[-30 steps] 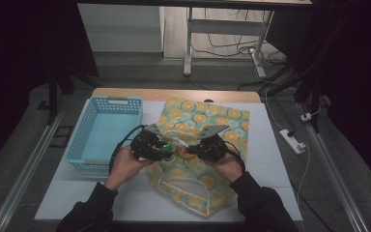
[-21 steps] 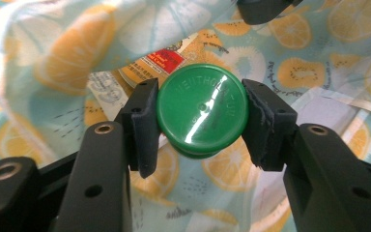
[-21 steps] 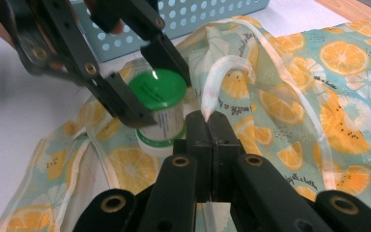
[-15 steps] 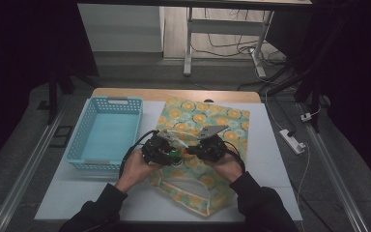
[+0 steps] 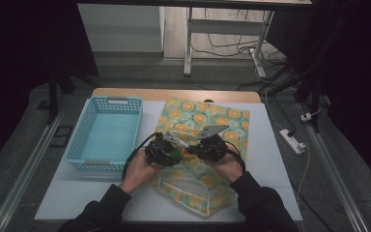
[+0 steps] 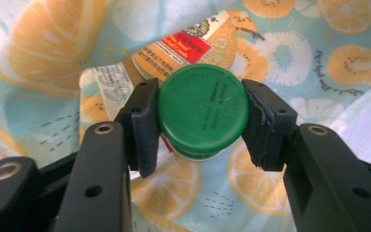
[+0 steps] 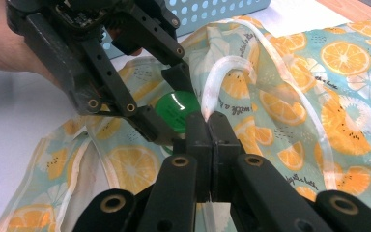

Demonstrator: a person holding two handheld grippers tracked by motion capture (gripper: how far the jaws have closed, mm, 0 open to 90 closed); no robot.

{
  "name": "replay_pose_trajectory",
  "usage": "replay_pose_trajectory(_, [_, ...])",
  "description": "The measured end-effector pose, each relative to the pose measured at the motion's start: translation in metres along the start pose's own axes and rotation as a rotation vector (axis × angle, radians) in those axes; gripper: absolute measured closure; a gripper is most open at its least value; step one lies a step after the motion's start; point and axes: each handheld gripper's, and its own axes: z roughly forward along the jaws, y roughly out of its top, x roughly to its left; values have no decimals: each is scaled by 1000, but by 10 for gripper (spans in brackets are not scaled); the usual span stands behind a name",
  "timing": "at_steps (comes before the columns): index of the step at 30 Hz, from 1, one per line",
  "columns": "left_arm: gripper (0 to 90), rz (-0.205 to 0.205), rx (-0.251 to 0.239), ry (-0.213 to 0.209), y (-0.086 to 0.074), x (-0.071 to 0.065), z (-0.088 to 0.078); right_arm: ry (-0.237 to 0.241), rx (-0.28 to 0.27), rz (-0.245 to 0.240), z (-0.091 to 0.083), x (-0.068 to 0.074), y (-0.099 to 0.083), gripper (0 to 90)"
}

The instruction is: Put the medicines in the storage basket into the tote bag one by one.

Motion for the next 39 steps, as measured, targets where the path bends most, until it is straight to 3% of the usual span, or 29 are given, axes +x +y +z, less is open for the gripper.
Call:
replay_pose_trajectory(5, [511, 3, -19, 29, -1, 0, 2, 2, 3, -4, 1, 1, 0, 899])
replay_pose_trajectory(11, [501, -12, -36, 21, -2, 3, 3, 2, 5, -4, 1, 1, 0, 899])
replay_pose_trajectory(18, [402, -20, -52, 6, -2, 2, 1, 5, 9, -6, 1, 1, 0, 896])
replay_pose_trajectory(27, [342, 1, -94, 1, -1, -1, -10, 5, 12, -7, 2, 1, -1, 895])
replay_pose_trajectory(32, [324, -12, -124, -32, -1, -2, -21, 9, 20, -7, 4, 1, -2, 896])
replay_pose_trajectory(39, [216, -37, -137, -88, -3, -1, -32, 19, 48, -14, 11, 4, -5, 896])
